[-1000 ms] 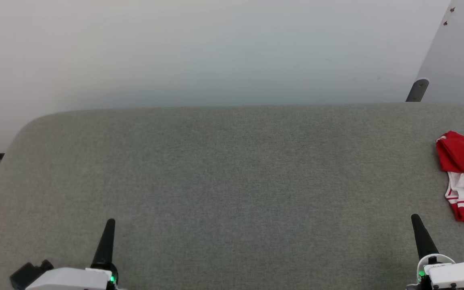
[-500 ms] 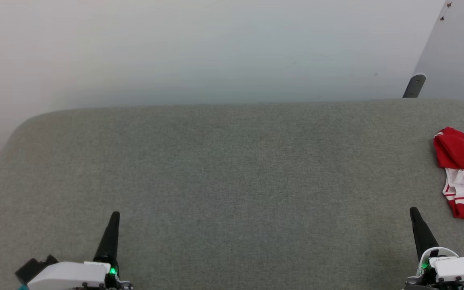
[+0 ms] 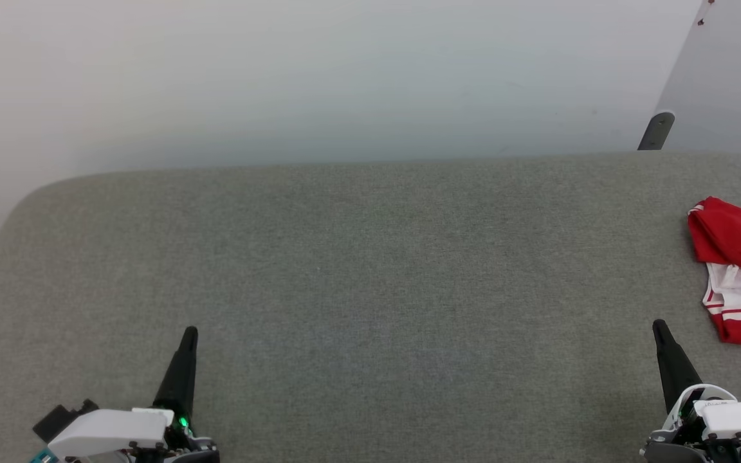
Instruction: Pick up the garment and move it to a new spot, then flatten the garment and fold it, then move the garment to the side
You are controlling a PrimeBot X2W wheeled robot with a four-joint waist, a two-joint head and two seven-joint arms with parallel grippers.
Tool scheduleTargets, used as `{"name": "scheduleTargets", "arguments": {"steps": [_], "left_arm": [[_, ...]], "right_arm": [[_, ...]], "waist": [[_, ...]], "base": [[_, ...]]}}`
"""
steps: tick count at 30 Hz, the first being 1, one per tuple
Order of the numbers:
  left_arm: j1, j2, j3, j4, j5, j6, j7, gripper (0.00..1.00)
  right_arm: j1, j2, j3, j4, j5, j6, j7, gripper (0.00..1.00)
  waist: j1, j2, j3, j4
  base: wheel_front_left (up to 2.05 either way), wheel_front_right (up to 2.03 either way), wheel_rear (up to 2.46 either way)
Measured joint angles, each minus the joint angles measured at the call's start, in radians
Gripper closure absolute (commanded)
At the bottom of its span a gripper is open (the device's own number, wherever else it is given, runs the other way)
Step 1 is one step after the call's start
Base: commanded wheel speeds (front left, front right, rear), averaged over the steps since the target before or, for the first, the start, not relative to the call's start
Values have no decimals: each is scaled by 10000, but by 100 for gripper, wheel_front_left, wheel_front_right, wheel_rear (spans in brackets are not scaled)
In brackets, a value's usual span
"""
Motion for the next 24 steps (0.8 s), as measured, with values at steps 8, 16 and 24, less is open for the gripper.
{"name": "scheduleTargets", "arguments": {"steps": [8, 16, 24], "left_arm": [[-128, -61, 8, 31, -510, -27, 144, 100], [-218, -119, 12, 52, -863, -27, 242, 100], [-219, -119, 13, 54, -863, -27, 242, 100]], "right_arm": [[-85, 0, -6, 23, 560, -2, 159, 100], [-213, -2, -12, 38, 986, -2, 247, 100], [-210, -2, -12, 40, 986, -2, 247, 100]], "waist": [[0, 0, 53, -62], [0, 0, 94, -109], [0, -1, 93, -109]], "base": [[0, 0, 0], [0, 0, 0], [0, 0, 0]]}}
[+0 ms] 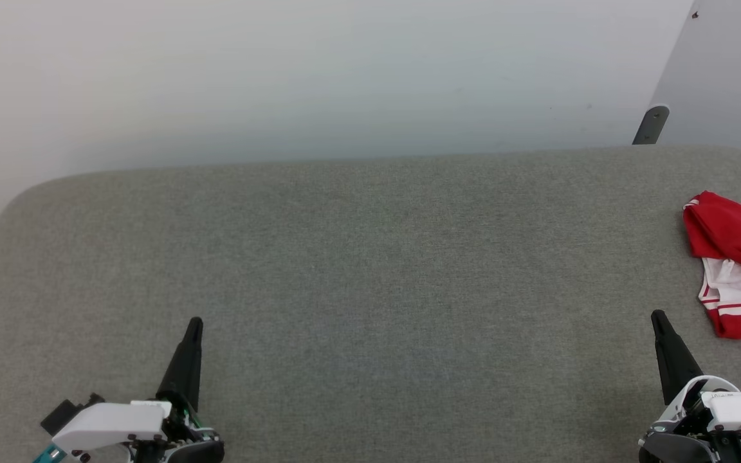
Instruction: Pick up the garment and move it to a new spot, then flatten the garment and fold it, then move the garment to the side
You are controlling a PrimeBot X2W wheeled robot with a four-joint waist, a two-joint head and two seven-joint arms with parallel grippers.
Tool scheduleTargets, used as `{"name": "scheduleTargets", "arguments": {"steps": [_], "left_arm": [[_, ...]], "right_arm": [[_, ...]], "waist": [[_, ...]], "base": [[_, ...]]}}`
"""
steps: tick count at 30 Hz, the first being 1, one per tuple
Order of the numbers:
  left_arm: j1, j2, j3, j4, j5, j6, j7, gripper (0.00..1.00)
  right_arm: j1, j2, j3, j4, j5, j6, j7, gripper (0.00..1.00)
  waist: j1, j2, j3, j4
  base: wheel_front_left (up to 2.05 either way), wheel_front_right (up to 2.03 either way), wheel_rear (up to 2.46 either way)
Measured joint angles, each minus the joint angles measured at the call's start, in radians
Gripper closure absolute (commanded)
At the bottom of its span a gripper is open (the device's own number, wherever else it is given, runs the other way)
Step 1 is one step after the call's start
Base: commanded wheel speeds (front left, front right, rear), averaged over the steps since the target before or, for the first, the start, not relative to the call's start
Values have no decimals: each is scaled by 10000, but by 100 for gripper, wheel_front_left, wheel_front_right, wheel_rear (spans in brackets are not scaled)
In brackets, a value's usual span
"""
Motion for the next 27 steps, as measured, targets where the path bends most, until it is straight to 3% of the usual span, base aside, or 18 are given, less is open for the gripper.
{"name": "scheduleTargets", "arguments": {"steps": [27], "left_arm": [[0, 0, 0, 0, 0, 0, 0, 100]], "right_arm": [[-1, 0, 0, 0, 0, 0, 0, 100]], "waist": [[0, 0, 0, 0]], "base": [[0, 0, 0]]}}
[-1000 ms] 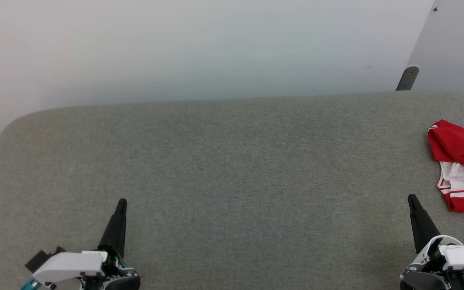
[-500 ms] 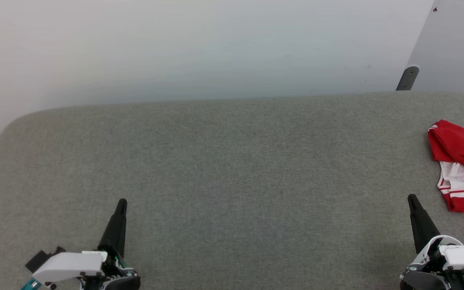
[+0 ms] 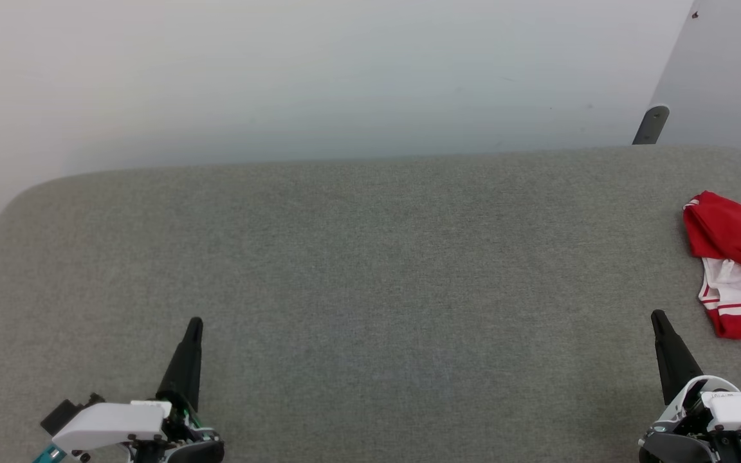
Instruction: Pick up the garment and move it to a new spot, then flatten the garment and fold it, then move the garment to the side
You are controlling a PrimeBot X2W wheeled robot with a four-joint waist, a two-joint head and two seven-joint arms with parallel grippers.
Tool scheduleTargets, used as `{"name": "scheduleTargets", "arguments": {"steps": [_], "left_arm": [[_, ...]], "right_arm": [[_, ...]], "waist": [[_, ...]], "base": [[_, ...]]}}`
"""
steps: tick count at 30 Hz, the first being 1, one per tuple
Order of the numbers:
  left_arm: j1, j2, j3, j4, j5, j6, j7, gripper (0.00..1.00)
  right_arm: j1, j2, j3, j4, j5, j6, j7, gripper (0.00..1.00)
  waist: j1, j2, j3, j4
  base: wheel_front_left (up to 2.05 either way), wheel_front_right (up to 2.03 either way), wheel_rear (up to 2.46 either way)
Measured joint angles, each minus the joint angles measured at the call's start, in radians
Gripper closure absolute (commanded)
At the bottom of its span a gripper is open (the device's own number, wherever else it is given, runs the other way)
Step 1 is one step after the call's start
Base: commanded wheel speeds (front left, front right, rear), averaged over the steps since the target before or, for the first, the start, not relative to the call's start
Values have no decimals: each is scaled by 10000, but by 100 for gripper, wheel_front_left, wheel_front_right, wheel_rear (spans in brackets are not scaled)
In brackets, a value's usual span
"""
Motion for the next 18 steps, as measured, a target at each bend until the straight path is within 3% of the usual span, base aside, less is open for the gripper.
{"name": "scheduleTargets", "arguments": {"steps": [18], "left_arm": [[0, 0, 0, 0, 0, 0, 0, 100]], "right_arm": [[0, 0, 0, 0, 0, 0, 0, 100]], "waist": [[0, 0, 0, 0]], "base": [[0, 0, 0]]}}
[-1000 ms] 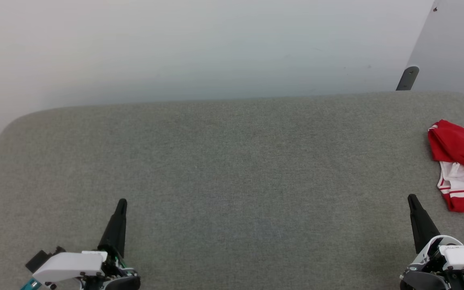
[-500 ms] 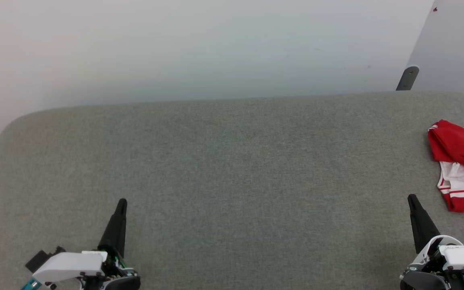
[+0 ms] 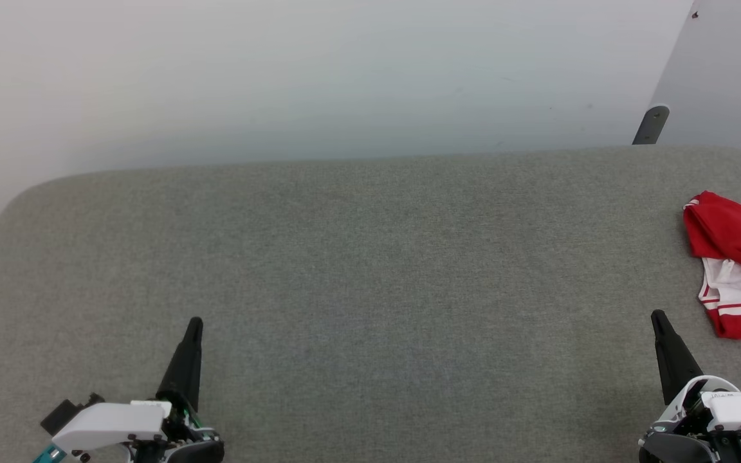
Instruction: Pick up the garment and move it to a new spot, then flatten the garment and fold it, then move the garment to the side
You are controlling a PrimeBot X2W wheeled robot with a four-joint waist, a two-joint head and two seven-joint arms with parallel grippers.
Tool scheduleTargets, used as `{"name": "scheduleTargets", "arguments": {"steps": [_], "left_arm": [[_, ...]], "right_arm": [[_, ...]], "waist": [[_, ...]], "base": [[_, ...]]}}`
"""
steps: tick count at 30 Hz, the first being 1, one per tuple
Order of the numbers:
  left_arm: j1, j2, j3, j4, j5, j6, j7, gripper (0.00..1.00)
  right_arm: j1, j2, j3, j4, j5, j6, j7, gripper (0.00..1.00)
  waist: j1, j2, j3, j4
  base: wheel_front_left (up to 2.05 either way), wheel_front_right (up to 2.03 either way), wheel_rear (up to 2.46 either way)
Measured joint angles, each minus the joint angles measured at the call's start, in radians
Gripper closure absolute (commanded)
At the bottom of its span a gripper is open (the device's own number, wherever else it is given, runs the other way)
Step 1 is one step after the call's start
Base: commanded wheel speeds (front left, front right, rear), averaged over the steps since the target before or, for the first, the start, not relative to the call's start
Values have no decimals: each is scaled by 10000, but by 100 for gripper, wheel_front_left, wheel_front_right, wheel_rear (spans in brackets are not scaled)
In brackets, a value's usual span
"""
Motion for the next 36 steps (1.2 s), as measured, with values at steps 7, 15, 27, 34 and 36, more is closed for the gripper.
{"name": "scheduleTargets", "arguments": {"steps": [7, 15, 27, 34, 36], "left_arm": [[0, 0, 0, 0, 0, 0, 0, 100], [-1, 0, 0, -2, 0, 0, 0, 100], [-1, 0, 0, -2, 0, 0, 0, 100], [-1, 0, 0, -2, 0, 0, 0, 100], [-1, 0, 0, -2, 0, -2, 0, 100]], "right_arm": [[0, 0, 0, 0, 0, 0, 0, 100], [0, 0, 0, 0, 0, 0, 0, 100], [0, 0, 0, 0, 0, 0, 0, 100], [0, 0, 0, 0, 0, 0, 0, 100], [0, 0, 0, 0, 0, 0, 0, 100]], "waist": [[0, 0, 0, 0], [0, 0, 0, 0], [0, 0, 0, 0], [0, 0, 0, 0], [0, 0, 0, 0]], "base": [[0, 0, 0], [0, 0, 0], [0, 0, 0], [0, 0, 0], [0, 0, 0]]}}
